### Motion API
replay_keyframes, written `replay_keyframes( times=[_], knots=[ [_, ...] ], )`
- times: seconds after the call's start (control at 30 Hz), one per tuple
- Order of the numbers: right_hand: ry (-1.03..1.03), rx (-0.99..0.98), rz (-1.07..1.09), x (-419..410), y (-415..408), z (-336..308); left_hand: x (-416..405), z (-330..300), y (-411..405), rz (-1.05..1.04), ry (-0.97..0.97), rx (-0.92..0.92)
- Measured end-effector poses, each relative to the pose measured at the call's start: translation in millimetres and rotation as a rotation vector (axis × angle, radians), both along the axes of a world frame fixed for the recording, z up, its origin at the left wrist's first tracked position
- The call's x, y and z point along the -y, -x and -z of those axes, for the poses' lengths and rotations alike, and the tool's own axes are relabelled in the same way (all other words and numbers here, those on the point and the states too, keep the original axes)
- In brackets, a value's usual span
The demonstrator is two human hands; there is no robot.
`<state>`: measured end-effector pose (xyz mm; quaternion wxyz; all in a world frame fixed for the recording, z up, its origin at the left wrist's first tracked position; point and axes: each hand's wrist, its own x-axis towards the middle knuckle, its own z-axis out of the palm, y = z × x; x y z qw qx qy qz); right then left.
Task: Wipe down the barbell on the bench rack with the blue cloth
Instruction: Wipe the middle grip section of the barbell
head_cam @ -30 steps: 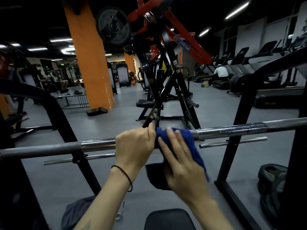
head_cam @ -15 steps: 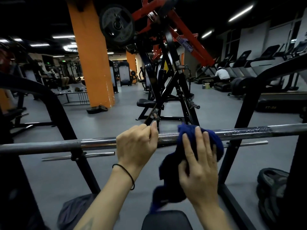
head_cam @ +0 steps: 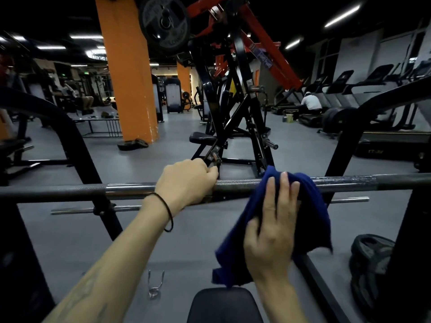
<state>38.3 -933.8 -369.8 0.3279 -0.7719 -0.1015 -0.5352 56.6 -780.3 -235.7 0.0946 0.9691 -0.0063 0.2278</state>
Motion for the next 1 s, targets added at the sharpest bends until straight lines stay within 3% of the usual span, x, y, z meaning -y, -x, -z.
replay_keyframes(
  times=[0.1, 0.2, 0.3, 0.43, 0.53, 0.63, 0.77, 0.83, 0.9, 1.0],
  knots=[
    [0.192, -0.003, -0.160, -33.3, 9.1, -4.7, -1.7, 26.5, 7.8, 0.016, -0.090, 0.475],
    [0.465, 0.067, -0.126, -10.4, 3.4, -2.8, -10.3, 49.9, 13.7, 0.196, -0.151, 0.728],
    [0.291, 0.065, 0.009, 26.4, -9.0, 3.9, -7.8, 55.9, 11.4, 0.162, -0.193, 0.832],
    [-0.093, -0.027, -0.076, -21.8, 2.4, -2.9, -2.2, 52.3, 4.8, 0.058, -0.135, 0.898],
    [0.114, -0.037, -0.255, -46.4, 13.6, -2.1, -3.8, 56.6, 5.3, 0.103, -0.137, 0.924],
    [0.273, -0.048, -0.390, -14.1, 4.0, 2.0, -6.4, 58.2, 6.8, 0.128, -0.155, 0.935],
    [0.019, 0.006, -0.125, 7.5, -6.0, -0.2, -1.6, 55.7, 5.1, 0.083, -0.144, 0.918],
    [-0.087, -0.008, -0.122, -18.9, 1.3, -6.6, 1.7, 53.7, 3.3, 0.020, -0.131, 0.887],
    [0.008, -0.017, -0.221, -44.9, 10.1, -6.4, 2.2, 52.3, 2.3, -0.006, -0.129, 0.857],
    [0.311, 0.014, -0.231, -32.1, 8.5, -0.6, 0.1, 51.9, 3.9, 0.022, -0.143, 0.813]
  ],
)
